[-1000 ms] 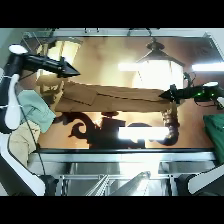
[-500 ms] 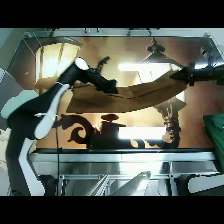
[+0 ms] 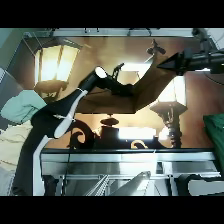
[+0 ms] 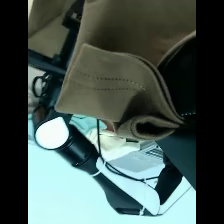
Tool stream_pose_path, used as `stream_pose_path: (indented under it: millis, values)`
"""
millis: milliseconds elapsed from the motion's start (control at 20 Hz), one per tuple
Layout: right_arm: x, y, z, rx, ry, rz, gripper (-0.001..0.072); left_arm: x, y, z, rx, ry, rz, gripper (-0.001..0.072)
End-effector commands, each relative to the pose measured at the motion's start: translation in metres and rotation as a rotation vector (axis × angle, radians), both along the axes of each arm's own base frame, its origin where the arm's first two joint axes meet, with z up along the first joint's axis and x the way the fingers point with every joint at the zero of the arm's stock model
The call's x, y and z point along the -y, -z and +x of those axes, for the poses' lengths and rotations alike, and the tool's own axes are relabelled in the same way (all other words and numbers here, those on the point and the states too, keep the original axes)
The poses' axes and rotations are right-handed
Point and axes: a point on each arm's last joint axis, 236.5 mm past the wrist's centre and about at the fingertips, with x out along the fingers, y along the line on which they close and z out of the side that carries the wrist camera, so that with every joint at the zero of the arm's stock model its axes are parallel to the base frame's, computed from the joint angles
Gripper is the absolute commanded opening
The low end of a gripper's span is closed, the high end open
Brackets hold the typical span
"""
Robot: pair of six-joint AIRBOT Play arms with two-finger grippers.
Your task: Fold the shirts.
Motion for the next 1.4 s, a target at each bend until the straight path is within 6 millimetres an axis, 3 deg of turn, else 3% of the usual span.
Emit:
stream_pose_path:
  millis: [0,150,250,350,450,500,550,650,700,750,800,850,1100,1250,1350]
  values:
    - [-0.045,0.021,0.013,0.0,0.022,-0.069,0.0012,-0.029,-0.113,0.001,-0.002,0.053,-0.286,0.0028]
    - [-0.103,0.053,0.025,-0.006,0.045,-0.124,0.0012,-0.114,-0.215,0.008,0.129,0.049,-0.367,0.0028]
    - [-0.148,0.088,0.035,0.021,0.072,-0.182,0.0012,-0.17,-0.261,0.015,0.245,-0.012,-0.364,0.0029]
    - [-0.202,0.12,0.045,0.051,0.144,-0.203,0.0011,-0.215,-0.297,0.023,0.349,-0.095,-0.353,0.0029]
    - [-0.257,0.146,0.047,0.092,0.198,-0.212,0.0011,-0.238,-0.316,0.023,0.402,-0.14,-0.344,0.0029]
    - [-0.284,0.157,0.038,0.095,0.16,-0.21,0.0015,-0.243,-0.32,0.021,0.411,-0.143,-0.341,0.0029]
    - [-0.305,0.16,0.032,0.076,0.137,-0.181,0.0142,-0.244,-0.321,0.019,0.41,-0.139,-0.34,0.0029]
    - [-0.33,0.149,0.023,0.015,0.12,-0.082,0.0593,-0.239,-0.312,0.013,0.372,-0.114,-0.341,0.0029]
    - [-0.332,0.14,0.018,0.034,0.089,-0.059,0.0581,-0.233,-0.302,0.008,0.338,-0.094,-0.341,0.0029]
    - [-0.329,0.131,0.014,0.037,0.059,-0.043,0.044,-0.228,-0.293,0.004,0.303,-0.079,-0.343,0.0029]
    - [-0.321,0.123,0.01,0.04,0.017,-0.037,0.0199,-0.222,-0.283,0.001,0.27,-0.072,-0.345,0.0029]
    - [-0.312,0.115,0.005,0.049,-0.035,-0.032,0.0005,-0.215,-0.274,-0.003,0.238,-0.061,-0.347,0.0029]
    - [-0.228,0.054,-0.033,-0.047,-0.293,0.052,0.0012,-0.188,-0.248,-0.022,0.17,0.013,-0.351,0.0029]
    - [-0.181,0.01,-0.034,-0.017,-0.303,0.101,0.0012,-0.18,-0.236,-0.032,0.126,0.042,-0.351,0.0029]
    - [-0.159,0.006,-0.042,-0.021,-0.263,0.1,0.0011,-0.175,-0.228,-0.041,0.087,0.067,-0.352,0.0028]
